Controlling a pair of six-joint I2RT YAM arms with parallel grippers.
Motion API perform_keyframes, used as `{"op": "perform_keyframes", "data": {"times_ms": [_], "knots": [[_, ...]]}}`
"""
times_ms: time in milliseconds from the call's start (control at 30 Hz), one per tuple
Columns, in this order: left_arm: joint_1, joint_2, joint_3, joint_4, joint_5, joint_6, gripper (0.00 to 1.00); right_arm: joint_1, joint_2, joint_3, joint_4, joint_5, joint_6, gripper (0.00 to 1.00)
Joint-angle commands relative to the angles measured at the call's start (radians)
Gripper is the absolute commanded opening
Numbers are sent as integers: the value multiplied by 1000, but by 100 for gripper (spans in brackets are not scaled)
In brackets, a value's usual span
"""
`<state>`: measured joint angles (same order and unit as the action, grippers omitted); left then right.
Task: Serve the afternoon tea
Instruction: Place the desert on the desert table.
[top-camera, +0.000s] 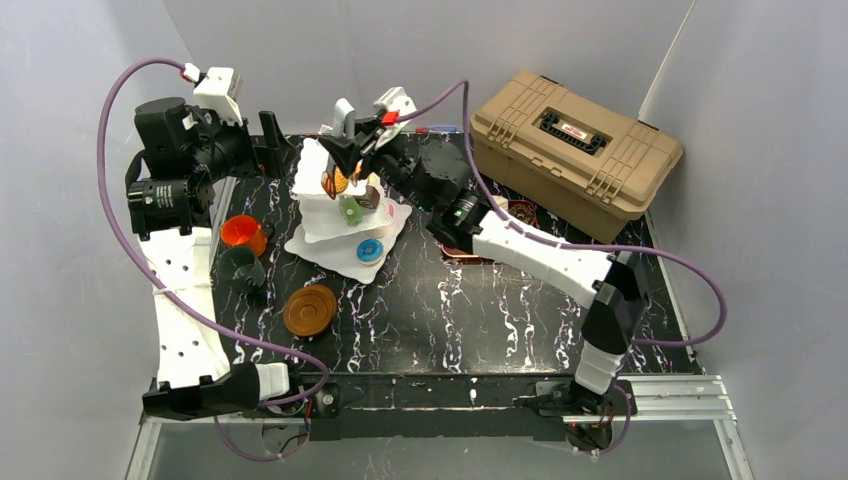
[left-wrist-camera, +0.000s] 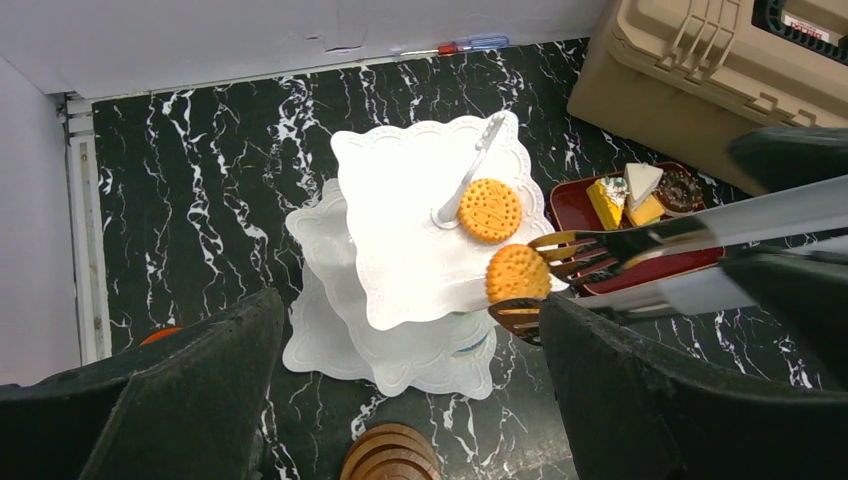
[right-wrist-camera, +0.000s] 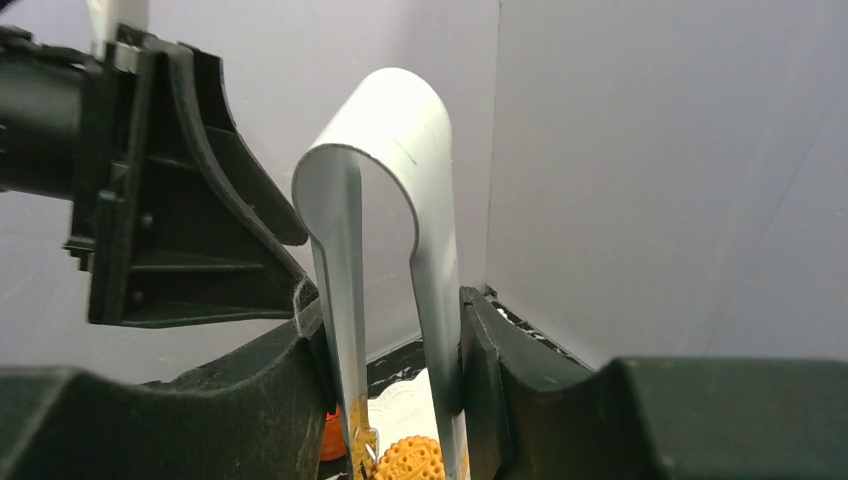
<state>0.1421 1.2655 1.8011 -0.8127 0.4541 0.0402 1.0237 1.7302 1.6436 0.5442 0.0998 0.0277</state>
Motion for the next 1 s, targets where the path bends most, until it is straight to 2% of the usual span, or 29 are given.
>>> {"op": "perform_keyframes", "data": {"times_ms": [0,400,733,967], "knots": [[17,-10,28,-27,15,-11,98,13,44,125,57,9,3,1],[22,-28,33,-26,49,-19,98,15,193,238,127,64,-22,1],[23,-59,9,-24,63,-16,98,15,239,206,246,127,-50,1],[23,-68,-8,-18,75,-16,98,16,219,165,285,159,-60,32]]}}
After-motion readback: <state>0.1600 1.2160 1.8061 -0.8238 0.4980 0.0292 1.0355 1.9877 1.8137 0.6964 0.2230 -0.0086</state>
